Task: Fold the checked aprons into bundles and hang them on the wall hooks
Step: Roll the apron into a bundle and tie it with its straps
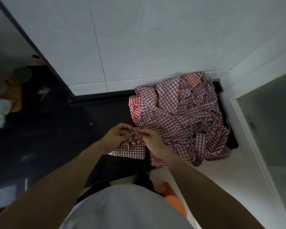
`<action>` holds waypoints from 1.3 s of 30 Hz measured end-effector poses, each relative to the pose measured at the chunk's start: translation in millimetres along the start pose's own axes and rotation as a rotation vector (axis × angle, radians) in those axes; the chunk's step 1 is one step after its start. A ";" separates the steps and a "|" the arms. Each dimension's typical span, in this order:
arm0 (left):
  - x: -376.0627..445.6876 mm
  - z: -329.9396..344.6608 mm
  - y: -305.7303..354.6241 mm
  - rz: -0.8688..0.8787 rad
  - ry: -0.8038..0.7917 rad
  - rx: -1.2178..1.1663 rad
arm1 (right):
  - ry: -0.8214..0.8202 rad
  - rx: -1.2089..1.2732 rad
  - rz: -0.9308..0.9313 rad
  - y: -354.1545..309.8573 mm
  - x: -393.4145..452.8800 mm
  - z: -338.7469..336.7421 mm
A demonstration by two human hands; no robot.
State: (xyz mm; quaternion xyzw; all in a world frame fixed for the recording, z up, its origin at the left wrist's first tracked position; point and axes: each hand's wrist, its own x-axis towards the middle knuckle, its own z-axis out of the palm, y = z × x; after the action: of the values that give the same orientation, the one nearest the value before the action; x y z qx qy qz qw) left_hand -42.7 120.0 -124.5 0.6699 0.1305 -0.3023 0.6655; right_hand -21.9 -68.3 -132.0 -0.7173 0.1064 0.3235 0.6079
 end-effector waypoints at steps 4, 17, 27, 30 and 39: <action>-4.8 -4.7 5.1 0.035 -0.044 0.086 | 0.040 0.027 -0.010 3.0 1.8 -2.1; -9.0 9.7 7.3 0.139 0.025 0.125 | 0.181 -0.170 -0.261 23.7 -7.6 10.8; -3.0 19.2 3.9 0.148 0.241 0.181 | 0.101 -0.307 -0.289 15.0 -7.8 2.6; -0.6 17.0 8.2 0.086 0.242 0.242 | 0.030 -0.239 -0.276 8.8 -11.7 0.3; 7.0 2.9 37.8 0.003 0.039 0.482 | 0.057 -0.465 -0.061 -19.9 -0.5 7.5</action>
State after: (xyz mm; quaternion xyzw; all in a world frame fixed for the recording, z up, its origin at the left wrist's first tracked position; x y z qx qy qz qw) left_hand -16.1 112.6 -97.7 0.8151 0.0665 -0.3109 0.4843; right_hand -13.9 -56.6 -116.1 -0.8498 0.0241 0.3004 0.4325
